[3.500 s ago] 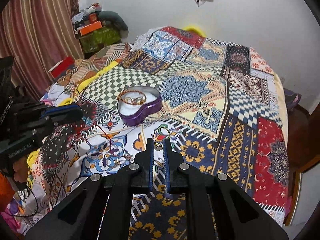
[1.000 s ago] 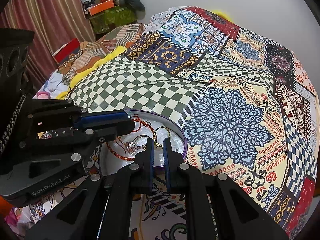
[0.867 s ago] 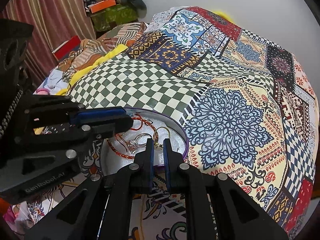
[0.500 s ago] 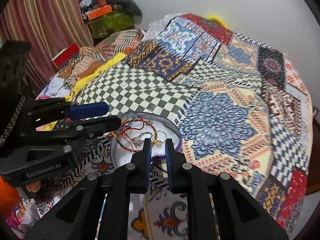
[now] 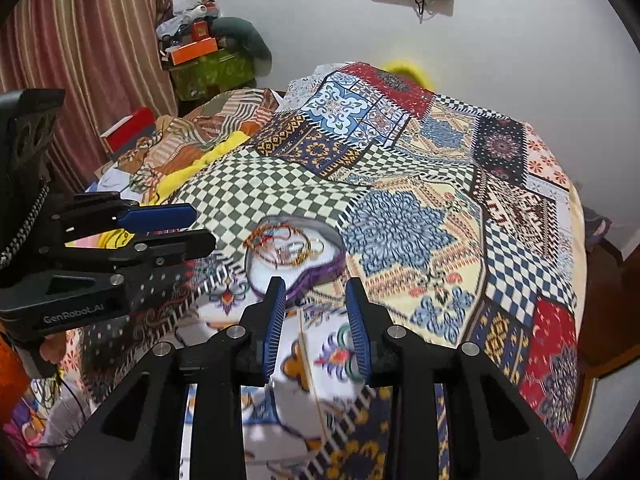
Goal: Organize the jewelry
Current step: 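Move both grippers back to the last rings on the spread, then grasp a silver ring with the left gripper while the right gripper grasps a small ring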
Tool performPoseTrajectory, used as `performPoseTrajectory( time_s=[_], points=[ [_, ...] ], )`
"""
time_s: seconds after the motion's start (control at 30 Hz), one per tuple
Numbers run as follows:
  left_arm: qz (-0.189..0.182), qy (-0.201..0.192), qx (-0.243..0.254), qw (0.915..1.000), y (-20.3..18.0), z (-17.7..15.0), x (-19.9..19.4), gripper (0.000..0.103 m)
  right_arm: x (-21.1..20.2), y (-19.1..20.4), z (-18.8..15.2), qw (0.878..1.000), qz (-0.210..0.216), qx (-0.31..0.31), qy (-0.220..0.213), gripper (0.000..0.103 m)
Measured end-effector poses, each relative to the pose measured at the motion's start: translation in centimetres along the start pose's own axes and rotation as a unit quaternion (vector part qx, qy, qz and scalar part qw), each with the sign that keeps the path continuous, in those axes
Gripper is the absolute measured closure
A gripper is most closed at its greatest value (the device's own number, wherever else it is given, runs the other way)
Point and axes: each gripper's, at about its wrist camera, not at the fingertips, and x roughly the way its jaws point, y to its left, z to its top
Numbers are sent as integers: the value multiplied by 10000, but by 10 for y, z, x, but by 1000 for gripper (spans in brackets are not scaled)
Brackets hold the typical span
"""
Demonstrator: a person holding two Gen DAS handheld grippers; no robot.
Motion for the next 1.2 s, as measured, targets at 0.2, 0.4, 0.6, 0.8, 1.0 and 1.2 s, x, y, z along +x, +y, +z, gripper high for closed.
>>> performPoseTrajectory(
  time_s=[0.2, 0.4, 0.6, 0.8, 1.0, 1.2],
  points=[
    [-81, 229, 205, 9995, -22, -23, -1, 64, -7, -3, -20, 9999, -31, 132, 65, 75],
    [-278, 511, 166, 9982, -38, -43, 6, 62, -15, -8, -44, 9994, -56, 311, 142, 75],
    [-446, 766, 156, 9959, -55, -59, 17, 62, -20, -10, -63, 9988, -54, 446, 211, 75],
    [-439, 798, 324, 9953, -69, -69, 27, 62, -19, -11, -71, 9982, -70, 530, 255, 75],
    [-464, 715, 307, 9959, -67, -77, 32, 69, -16, -4, -70, 9989, -40, 410, 239, 75],
    [-538, 623, 195, 9964, -57, -78, 32, 82, -6, 4, -62, 9995, -23, 242, 210, 75]
  ],
)
